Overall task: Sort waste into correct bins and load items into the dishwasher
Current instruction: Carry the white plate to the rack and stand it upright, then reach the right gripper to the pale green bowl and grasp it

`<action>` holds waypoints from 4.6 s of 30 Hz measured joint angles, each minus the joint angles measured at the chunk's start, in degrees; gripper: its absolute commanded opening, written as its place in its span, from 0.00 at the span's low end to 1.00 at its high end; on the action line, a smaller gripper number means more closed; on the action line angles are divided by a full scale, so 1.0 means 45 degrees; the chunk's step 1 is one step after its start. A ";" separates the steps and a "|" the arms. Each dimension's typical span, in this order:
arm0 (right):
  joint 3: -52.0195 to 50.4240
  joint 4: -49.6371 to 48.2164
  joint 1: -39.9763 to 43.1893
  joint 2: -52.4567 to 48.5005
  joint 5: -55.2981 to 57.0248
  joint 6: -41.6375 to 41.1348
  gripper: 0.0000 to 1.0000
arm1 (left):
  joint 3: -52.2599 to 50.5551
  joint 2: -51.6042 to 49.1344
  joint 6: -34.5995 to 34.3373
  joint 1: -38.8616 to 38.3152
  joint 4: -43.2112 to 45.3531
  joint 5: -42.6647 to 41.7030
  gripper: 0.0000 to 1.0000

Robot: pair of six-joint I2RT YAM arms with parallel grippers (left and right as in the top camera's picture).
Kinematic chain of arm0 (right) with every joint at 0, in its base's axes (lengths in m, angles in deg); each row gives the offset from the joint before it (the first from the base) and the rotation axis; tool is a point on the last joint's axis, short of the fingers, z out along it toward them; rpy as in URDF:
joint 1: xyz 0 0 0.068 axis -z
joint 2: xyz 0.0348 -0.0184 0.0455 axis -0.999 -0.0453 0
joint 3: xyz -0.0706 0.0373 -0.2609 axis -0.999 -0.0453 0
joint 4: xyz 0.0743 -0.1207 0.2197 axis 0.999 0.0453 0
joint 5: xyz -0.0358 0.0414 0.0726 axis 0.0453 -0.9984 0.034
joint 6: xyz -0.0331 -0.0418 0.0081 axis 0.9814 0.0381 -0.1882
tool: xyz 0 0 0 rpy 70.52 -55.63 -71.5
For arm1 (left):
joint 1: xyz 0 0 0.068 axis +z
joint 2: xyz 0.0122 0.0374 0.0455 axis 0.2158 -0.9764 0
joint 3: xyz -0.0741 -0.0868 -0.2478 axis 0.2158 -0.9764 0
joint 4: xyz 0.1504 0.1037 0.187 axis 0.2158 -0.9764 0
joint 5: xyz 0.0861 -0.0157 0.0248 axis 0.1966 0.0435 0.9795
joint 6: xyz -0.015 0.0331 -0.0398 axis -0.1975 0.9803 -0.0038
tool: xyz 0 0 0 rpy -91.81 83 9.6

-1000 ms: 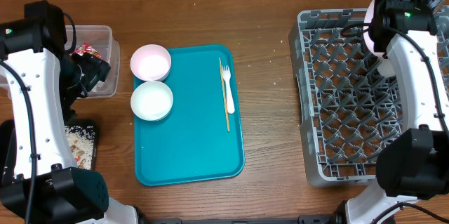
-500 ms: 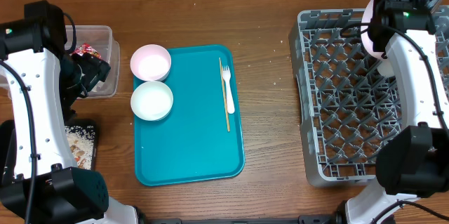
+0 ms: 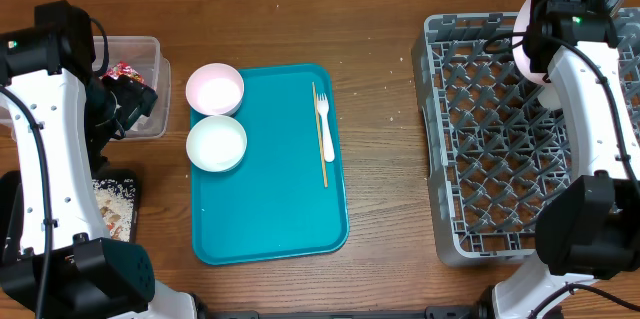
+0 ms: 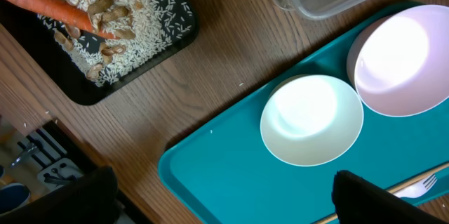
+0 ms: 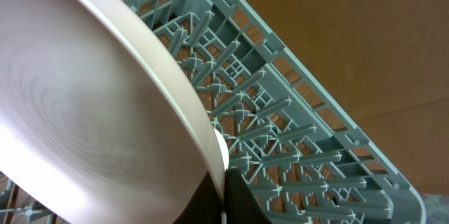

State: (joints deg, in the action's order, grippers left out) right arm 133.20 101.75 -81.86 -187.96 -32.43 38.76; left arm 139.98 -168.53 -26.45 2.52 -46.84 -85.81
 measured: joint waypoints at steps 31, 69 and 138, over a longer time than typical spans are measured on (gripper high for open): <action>0.2871 0.2531 -0.0005 -0.0165 -0.3580 0.0039 0.96 | 0.0000 0.0000 0.0000 0.0000 0.0005 0.0005 1.00; 0.2186 -0.2569 -1.1506 -0.5508 -1.3950 -0.3779 0.55 | 0.0000 0.0000 0.0000 0.0000 0.0005 0.0000 1.00; 0.3531 0.0476 -1.1584 -0.5838 -0.8636 0.0709 0.36 | 0.0000 0.0000 0.0000 0.0000 0.0000 0.0000 1.00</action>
State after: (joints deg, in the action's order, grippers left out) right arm 149.09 103.89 -133.99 -214.23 -71.29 41.95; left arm 139.98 -168.53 -26.45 2.52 -46.84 -85.81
